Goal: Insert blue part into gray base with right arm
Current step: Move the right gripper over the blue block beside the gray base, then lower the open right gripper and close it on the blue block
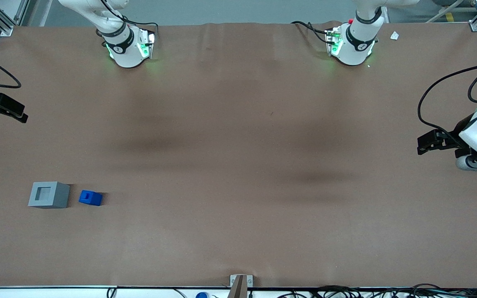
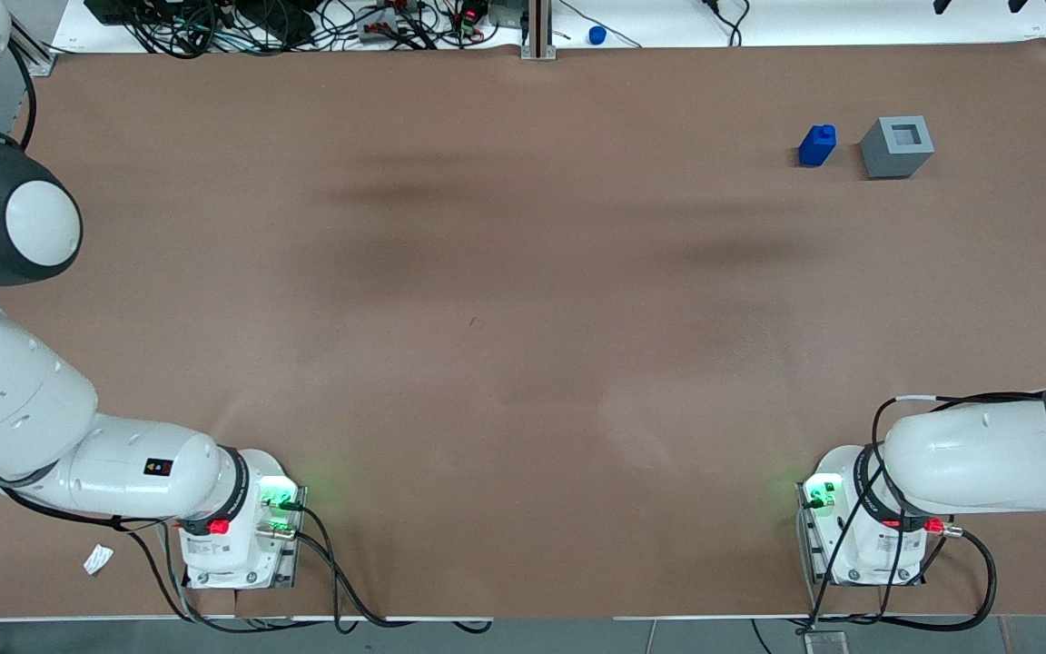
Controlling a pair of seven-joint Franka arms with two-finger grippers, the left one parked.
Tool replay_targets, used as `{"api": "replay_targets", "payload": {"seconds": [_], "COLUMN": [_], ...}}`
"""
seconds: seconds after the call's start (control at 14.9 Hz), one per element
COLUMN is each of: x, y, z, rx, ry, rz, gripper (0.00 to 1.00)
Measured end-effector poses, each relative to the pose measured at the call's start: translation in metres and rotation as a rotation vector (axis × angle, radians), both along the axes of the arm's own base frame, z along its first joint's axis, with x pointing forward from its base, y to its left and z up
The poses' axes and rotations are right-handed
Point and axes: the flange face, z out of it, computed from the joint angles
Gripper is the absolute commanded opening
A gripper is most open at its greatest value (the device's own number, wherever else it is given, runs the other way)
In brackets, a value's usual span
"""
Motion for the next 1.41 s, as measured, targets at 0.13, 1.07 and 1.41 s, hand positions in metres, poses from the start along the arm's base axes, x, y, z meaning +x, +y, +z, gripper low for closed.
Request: {"api": "replay_targets", "payload": {"seconds": [0.13, 1.07, 1.41], "x": [0.001, 0.090, 0.104], "y": [0.005, -0.049, -0.017], "z": [0.000, -0.211, -0.314], "rx": [0.000, 0.086, 0.111], "ry": [-0.004, -0.065, 0.017], "rz": [0.009, -0.043, -0.013], "gripper": [1.00, 1.00, 1.00]}}
